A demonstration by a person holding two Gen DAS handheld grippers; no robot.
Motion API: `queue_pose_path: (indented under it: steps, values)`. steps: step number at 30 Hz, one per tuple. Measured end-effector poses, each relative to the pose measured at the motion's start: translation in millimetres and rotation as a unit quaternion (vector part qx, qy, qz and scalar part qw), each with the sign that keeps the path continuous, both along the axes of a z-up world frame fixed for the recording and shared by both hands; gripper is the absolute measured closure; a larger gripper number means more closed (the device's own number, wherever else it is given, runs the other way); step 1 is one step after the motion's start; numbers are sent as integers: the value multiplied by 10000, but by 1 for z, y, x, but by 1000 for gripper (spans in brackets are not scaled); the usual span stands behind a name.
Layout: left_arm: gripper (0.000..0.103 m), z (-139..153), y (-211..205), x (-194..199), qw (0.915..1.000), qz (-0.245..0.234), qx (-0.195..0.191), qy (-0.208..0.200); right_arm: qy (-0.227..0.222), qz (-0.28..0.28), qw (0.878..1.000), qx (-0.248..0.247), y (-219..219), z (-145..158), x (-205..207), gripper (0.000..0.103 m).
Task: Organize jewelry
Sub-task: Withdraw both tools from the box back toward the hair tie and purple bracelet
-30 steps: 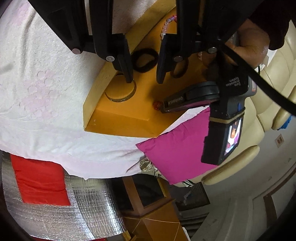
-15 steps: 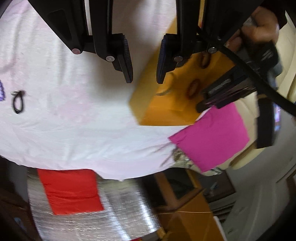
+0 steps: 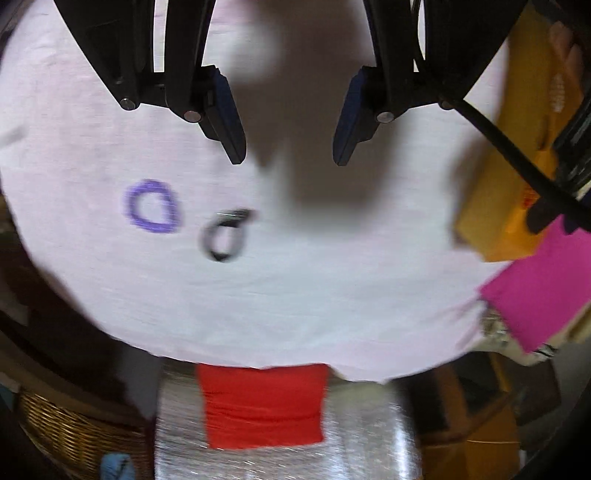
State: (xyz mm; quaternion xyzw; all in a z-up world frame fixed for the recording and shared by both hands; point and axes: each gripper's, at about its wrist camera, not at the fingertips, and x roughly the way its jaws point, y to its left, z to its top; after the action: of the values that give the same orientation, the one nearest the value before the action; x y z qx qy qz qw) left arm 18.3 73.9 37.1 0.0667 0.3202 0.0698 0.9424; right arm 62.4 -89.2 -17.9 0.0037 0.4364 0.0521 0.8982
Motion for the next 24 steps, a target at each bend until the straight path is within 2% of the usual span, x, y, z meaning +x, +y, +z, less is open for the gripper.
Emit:
queue_pose_path:
  steps: [5, 8, 12, 17, 21, 24]
  values:
    - [27, -5, -47, -4, 9984, -540, 150, 66, 43, -535, 9986, 13, -53, 3, 7, 50]
    - [27, -11, -70, -3, 9968, -767, 115, 196, 92, -782, 9968, 145, -76, 4, 12, 53]
    - [27, -26, -94, 2, 9927, -1037, -110, 605, 372, -1122, 9922, 395, -108, -4, 15, 53]
    - [27, -50, -116, 11, 9870, -1130, -187, 1125, 818, -1319, 9865, 528, -130, -30, 28, 53]
    - [27, -74, -122, 20, 9809, -1053, -283, 1614, 572, -1139, 9913, 341, -129, -34, 28, 52]
    - [14, -77, -112, 22, 9827, -853, -534, 1558, 335, -1111, 9930, 210, -125, -37, 24, 51]
